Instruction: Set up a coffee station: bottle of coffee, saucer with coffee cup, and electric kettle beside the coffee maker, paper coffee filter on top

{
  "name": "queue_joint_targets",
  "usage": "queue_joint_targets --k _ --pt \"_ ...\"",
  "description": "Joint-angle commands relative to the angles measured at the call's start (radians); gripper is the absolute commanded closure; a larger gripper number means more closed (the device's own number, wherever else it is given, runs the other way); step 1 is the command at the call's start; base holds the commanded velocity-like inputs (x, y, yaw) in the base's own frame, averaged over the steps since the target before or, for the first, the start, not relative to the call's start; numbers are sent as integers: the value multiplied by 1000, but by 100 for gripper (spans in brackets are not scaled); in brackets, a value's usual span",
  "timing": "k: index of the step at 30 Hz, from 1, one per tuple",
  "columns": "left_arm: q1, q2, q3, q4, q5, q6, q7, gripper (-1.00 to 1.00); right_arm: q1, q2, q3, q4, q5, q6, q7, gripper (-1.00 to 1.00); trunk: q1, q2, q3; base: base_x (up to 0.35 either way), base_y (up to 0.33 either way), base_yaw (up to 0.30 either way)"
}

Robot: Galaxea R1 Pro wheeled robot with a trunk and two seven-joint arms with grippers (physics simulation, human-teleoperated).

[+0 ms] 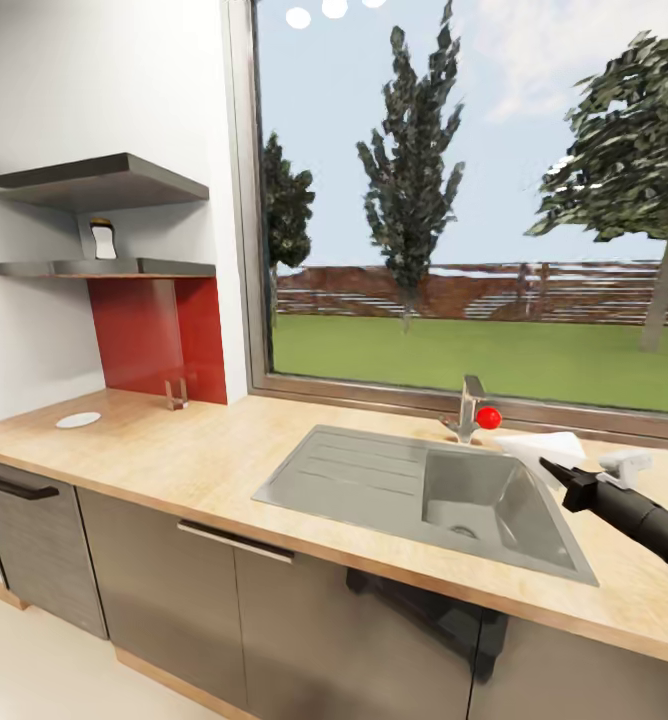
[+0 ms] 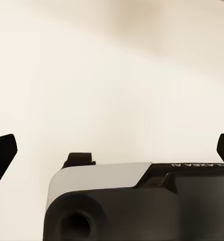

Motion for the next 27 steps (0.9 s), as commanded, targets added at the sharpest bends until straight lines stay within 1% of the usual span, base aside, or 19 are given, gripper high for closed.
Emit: queue_joint_targets --k 1,27 --pt "0 0 1 -1 1 -1 1 -100 -1 1 0 0 -3 12 4 100 -4 6 2 0 0 0" --pt "0 0 1 -1 1 -1 2 -100 -1 1 3 1 -7 18 6 100 -104 188 84 0 0 0"
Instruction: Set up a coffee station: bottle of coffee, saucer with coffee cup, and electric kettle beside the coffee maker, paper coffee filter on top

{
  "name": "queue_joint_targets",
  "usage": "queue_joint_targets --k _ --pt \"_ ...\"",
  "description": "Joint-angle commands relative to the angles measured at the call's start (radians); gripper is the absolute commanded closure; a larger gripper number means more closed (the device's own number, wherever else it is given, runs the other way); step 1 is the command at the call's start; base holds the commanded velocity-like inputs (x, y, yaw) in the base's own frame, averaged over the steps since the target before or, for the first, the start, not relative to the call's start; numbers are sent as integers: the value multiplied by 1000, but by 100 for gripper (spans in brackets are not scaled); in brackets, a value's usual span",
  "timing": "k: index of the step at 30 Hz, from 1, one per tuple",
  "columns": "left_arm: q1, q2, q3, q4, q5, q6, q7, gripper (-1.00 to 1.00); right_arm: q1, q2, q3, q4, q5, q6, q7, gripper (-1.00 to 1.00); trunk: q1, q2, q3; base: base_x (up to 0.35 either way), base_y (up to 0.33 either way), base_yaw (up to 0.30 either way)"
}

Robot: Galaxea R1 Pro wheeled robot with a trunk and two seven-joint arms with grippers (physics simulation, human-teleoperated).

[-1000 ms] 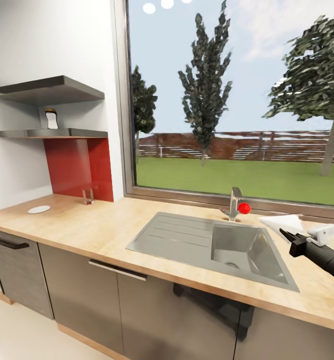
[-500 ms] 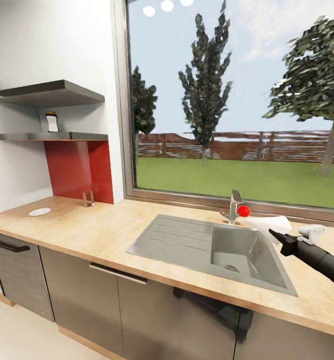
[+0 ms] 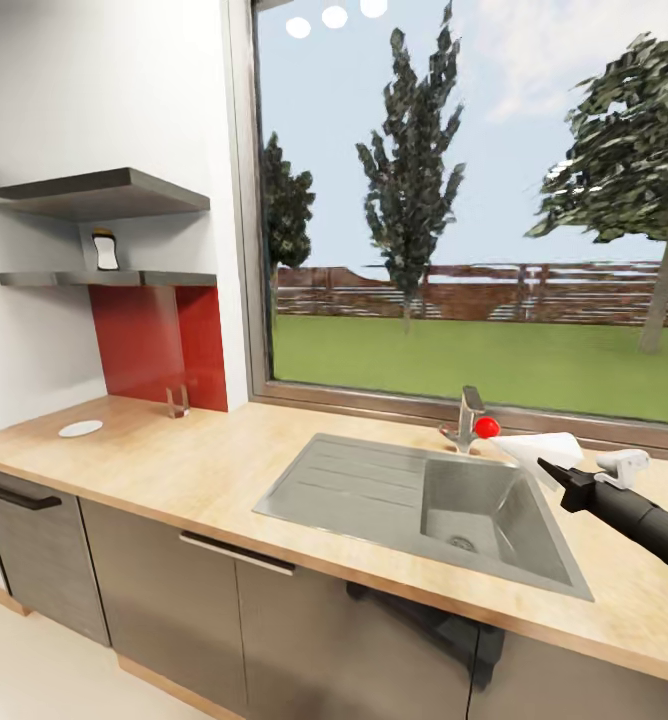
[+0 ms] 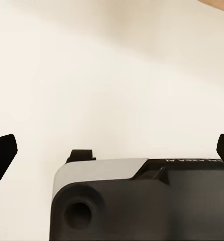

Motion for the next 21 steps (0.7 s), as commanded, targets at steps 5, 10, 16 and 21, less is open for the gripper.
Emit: queue_joint_targets --k 5,10,16,21 --pt "0 0 1 -1 1 -1 0 -100 -1 0 -1 -1 -2 10 3 100 -19 34 15 0 0 0" --pt "0 0 1 -1 1 -1 1 -100 -1 0 -1 -1 -2 10 3 100 -38 69 30 0 0 0" --pt "0 0 1 -1 1 -1 1 -100 -1 0 -1 -1 -2 10 3 100 -61 111 49 0 0 0" --pt "0 0 1 -1 1 -1 1 -100 -1 0 -2 -1 -2 10 3 100 -61 111 52 0 0 -129"
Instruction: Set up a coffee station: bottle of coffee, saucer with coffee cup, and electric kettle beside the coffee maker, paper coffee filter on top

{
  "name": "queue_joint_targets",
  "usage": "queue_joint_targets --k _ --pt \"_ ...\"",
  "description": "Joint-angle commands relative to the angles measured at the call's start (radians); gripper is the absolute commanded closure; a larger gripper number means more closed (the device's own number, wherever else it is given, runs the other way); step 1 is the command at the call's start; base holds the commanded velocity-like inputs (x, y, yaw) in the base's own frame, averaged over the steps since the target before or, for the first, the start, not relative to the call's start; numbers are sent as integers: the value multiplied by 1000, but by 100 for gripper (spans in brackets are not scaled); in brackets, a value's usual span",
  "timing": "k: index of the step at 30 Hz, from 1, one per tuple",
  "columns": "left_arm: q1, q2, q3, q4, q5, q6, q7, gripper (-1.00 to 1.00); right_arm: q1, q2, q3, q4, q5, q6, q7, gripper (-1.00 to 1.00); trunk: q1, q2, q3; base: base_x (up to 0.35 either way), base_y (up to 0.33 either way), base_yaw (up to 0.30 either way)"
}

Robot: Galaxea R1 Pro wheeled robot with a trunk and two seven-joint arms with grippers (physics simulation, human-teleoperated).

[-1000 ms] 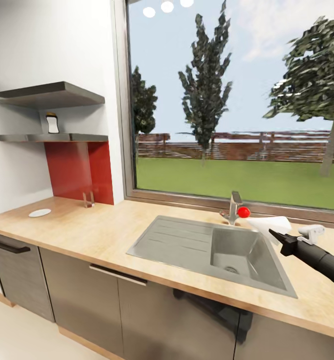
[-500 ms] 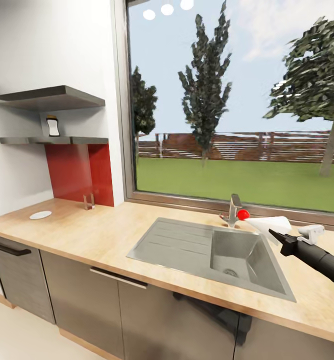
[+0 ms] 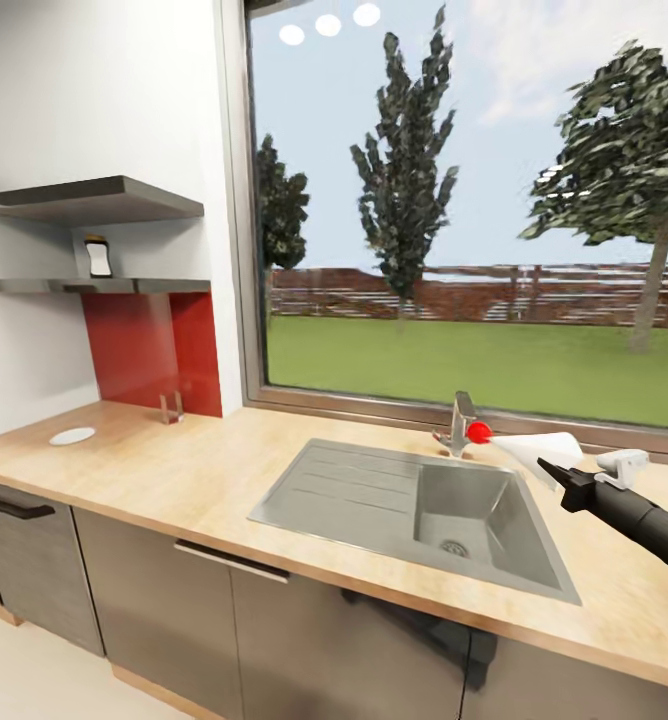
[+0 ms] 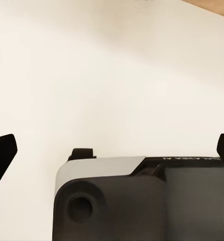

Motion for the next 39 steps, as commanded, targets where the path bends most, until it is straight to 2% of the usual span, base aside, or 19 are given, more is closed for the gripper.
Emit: queue_joint_targets --k 1,10,18,29,33,35,38,39 --pt "0 0 1 -2 1 -1 1 -100 -1 0 -1 0 -2 10 3 100 0 -1 0 0 0 -197" --pt "0 0 1 -2 1 -1 1 -100 -1 0 0 0 -2 10 3 100 0 -1 7 1 -22 -197" --pt "0 0 1 -2 1 -1 1 -100 -1 0 0 0 -1 9 2 100 0 -1 8 38 -219 -24" --pt "0 0 1 -2 1 -1 1 -100 -1 0 1 0 -2 9 4 100 0 -1 8 4 -29 -1" --pt "0 0 2 -2 1 -1 0 -100 -1 0 32 0 -2 11 3 100 0 -1 8 0 0 0" --pt "0 0 2 -2 1 -1 0 -100 -1 0 34 0 0 13 2 100 0 -1 8 0 0 0" --pt "0 0 3 -2 1 -1 0 -100 -50 -23 36 -1 33 53 -4 100 0 -1 8 0 0 0" --pt "0 0 3 -2 1 -1 -1 -100 -90 -38 46 -1 63 84 -6 100 0 -1 8 0 0 0"
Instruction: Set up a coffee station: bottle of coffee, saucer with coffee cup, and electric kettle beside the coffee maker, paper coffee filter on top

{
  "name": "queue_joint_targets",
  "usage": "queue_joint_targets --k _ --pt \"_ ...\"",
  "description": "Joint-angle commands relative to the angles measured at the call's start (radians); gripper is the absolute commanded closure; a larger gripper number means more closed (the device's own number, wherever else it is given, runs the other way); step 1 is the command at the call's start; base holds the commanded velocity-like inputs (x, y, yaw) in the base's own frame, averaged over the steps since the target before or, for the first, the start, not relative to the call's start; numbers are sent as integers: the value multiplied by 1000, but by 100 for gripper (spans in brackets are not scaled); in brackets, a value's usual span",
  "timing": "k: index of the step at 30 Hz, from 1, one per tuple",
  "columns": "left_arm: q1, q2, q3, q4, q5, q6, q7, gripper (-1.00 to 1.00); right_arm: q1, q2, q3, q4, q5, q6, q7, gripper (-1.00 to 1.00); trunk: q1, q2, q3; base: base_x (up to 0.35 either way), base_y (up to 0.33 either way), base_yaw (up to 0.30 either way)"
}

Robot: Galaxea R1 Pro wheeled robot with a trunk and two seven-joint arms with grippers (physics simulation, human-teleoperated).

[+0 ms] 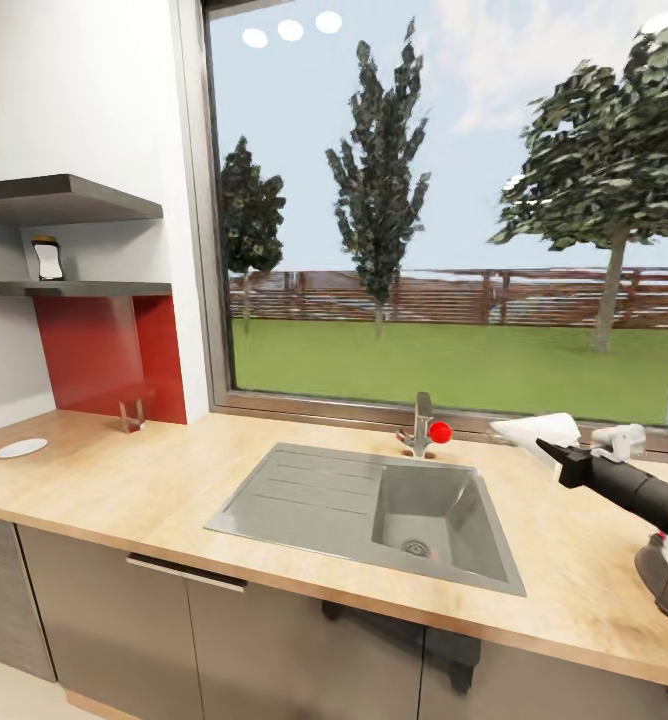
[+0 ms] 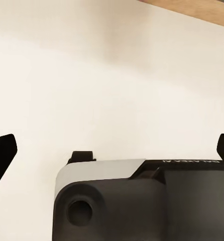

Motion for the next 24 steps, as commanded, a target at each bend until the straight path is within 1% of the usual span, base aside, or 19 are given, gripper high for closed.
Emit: queue_joint_targets --k 1,2,3,4,6,7,8,11,12,13,14,15,16,17,18,19,20,22,24 --pt "0 0 2 -2 1 -1 0 -100 -29 -8 8 -1 24 27 5 100 0 -1 -1 0 0 0" --pt "0 0 2 -2 1 -1 0 -100 -55 -16 19 -1 43 45 5 100 0 -1 -1 0 0 0" --pt "0 0 2 -2 1 -1 0 -100 -161 -60 73 -1 128 128 6 100 0 -1 -1 0 0 0" --pt "0 0 2 -2 1 -1 0 -100 -186 -74 86 -2 146 148 6 100 0 -1 -1 0 0 0" --pt "0 0 2 -2 1 -1 0 -100 -292 -128 150 -2 189 231 7 100 0 -1 -1 0 0 0" --pt "0 0 2 -2 1 -1 0 -100 -348 -151 192 -2 201 272 7 100 0 -1 -1 0 0 0" --pt "0 0 2 -2 1 -1 0 -100 -434 -182 257 -1 222 328 6 100 0 -1 -1 0 0 0" --pt "0 0 2 -2 1 -1 0 -100 -525 -207 315 0 259 362 6 100 0 -1 -1 0 0 0" --pt "0 0 2 -2 1 -1 0 -100 -585 -216 350 3 293 375 6 100 0 -1 -1 0 0 0" --pt "0 0 2 -2 1 -1 0 -100 -616 -220 367 6 312 380 7 100 0 -1 -1 0 0 0" --pt "0 0 2 -2 1 -1 0 -100 -749 -229 440 52 398 391 10 100 0 -1 -1 0 0 0" --pt "0 0 2 -2 1 -1 0 -100 -827 -233 472 102 445 394 14 100 0 -1 -1 0 0 0" --pt "0 0 2 -2 1 -1 0 -100 -866 -238 484 132 468 395 18 100 0 -1 -1 0 0 0" --pt "0 0 2 -2 1 -1 0 -100 -944 -256 506 201 512 396 34 100 0 -1 -1 0 0 0" --pt "0 0 2 -2 1 -1 0 -100 -982 -271 519 239 534 396 48 100 0 -1 -1 0 0 0" --pt "0 0 2 -2 1 -1 0 -100 -1055 -306 555 316 577 393 90 100 0 -1 -1 0 0 0" --pt "0 0 2 -2 1 -1 0 -100 -1089 -324 581 354 599 391 114 100 0 -1 -1 0 0 0" --pt "0 0 2 -2 1 -1 0 -100 -1209 -385 711 488 686 368 204 100 0 -1 -1 0 0 0" --pt "0 0 2 -2 1 -1 0 -100 -1281 -423 796 564 754 298 289 100 0 -1 -1 0 0 0"
